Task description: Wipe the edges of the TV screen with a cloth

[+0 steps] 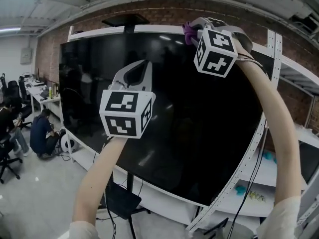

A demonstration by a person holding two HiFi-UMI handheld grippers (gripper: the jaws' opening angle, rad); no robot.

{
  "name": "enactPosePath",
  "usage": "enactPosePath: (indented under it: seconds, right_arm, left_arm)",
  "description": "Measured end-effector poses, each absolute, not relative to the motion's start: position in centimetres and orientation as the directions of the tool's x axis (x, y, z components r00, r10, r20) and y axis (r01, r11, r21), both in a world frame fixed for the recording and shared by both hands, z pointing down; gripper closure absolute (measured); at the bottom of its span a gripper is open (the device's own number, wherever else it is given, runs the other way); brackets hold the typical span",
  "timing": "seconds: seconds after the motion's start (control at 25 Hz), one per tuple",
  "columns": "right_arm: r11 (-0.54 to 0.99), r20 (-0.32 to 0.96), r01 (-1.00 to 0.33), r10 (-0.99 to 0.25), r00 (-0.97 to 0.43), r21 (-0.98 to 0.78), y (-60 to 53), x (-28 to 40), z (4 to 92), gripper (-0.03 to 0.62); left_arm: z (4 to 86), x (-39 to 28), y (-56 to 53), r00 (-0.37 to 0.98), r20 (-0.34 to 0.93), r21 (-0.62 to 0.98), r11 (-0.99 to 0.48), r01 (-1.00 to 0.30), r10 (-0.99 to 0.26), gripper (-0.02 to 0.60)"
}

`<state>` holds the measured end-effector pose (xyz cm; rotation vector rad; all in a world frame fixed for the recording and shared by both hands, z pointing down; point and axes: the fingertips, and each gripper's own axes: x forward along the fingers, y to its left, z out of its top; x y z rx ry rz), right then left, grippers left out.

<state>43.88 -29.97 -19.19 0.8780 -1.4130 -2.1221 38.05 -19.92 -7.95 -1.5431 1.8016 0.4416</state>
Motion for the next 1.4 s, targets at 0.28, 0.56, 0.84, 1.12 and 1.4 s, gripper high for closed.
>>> enactPosePath:
  seconds: [0.28,0.56,0.84,1.12,1.4]
  right_arm:
    - [-0.39,-0.289,-0.009,-0.665,-0.688,0.921,-29.7,34.1,-19.3,0.533]
    - [-0.348,-0.269,-0.024,-0.676,-0.686,0.937,-29.7,26.5,-19.3,0.533]
    - [-0.446,-0.321,0.011,-0.66,-0.679,0.895,-29.0,20.0,-18.9,0.533]
    - [-0.447,-0.296,0.058,-0.678,-0.673,0.893,-28.0,13.8,-18.5,0.533]
    - [-0.45,-0.3,0.051,-0.671,-0.678,0.892,-27.0,8.5,-17.7,0.533]
  left_arm:
    - [-8.1,30.5,-19.6,-0.019,-0.679,-0.255,0.259,-0.932,-0.734,0.566]
    - [-7.5,22.7,-19.0,-0.064,-0.669,-0.247,0.303,-0.92,-0.74,0.566]
    - [-8.8,16.9,-19.8,-0.079,-0.676,-0.2,0.285,-0.938,-0.732,0.566]
    - [-9.6,10.9,-19.5,-0.07,-0.699,-0.257,0.341,-0.905,-0.712,0.566]
    - [-10.9,4.6,-18.8,-0.057,-0.723,-0.243,0.33,-0.912,-0.689,0.566]
